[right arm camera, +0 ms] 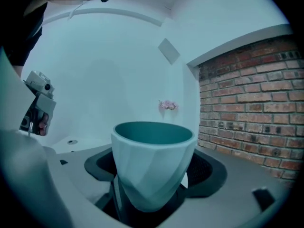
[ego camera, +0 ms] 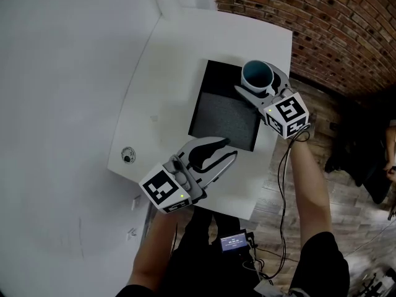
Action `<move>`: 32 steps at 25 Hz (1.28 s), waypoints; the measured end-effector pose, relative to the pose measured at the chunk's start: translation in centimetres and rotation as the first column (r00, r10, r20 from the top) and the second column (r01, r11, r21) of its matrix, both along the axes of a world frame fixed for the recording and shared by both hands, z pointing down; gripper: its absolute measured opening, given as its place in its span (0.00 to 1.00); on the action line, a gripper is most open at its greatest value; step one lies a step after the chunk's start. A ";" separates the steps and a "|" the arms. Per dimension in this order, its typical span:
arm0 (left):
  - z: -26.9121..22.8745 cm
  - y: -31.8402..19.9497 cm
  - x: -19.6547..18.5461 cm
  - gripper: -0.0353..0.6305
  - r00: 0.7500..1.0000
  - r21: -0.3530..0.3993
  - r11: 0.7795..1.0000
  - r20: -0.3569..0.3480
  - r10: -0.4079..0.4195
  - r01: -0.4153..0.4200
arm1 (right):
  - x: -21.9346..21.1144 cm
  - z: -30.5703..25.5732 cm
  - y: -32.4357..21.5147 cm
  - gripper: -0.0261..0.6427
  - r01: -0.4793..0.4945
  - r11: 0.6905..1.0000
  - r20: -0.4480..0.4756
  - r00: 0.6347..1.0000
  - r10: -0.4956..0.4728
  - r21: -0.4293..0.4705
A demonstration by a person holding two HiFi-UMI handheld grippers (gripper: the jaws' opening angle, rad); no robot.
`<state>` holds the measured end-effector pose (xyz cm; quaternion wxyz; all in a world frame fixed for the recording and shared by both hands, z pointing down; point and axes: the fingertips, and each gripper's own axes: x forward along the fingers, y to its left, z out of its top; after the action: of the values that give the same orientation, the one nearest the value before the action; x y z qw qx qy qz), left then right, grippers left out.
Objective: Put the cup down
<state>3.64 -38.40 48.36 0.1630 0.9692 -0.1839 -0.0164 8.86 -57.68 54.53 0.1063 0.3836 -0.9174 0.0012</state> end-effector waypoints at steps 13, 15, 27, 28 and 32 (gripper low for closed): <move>-0.6 0.5 -0.4 0.20 1.000 0.006 1.000 -0.003 0.002 -0.002 | 1.8 -0.6 1.3 0.73 -0.067 0.996 0.093 0.993 0.072 -0.061; -0.5 0.6 -0.6 0.20 1.000 0.009 1.000 -0.004 0.004 -0.004 | 2.4 -0.7 1.9 0.73 -0.081 0.995 0.100 0.991 0.087 -0.064; -0.5 2.1 -0.7 0.20 0.997 0.039 0.999 0.073 0.025 -0.027 | 4.1 -1.0 6.9 0.72 -0.118 0.983 0.149 0.979 0.138 -0.138; -0.6 2.2 -0.8 0.20 0.997 0.039 0.999 0.074 0.026 -0.029 | 3.9 -1.2 7.5 0.70 -0.110 0.984 0.152 0.980 0.131 -0.137; -1.0 3.3 -0.9 0.20 0.996 0.045 0.998 0.084 0.034 -0.038 | 3.0 -2.4 9.8 0.57 -0.102 0.988 0.161 0.980 0.120 -0.116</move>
<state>2.79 -35.14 47.37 0.1329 0.9757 -0.1727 0.0225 11.86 -47.90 52.09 0.0491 0.4267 -0.8987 0.0884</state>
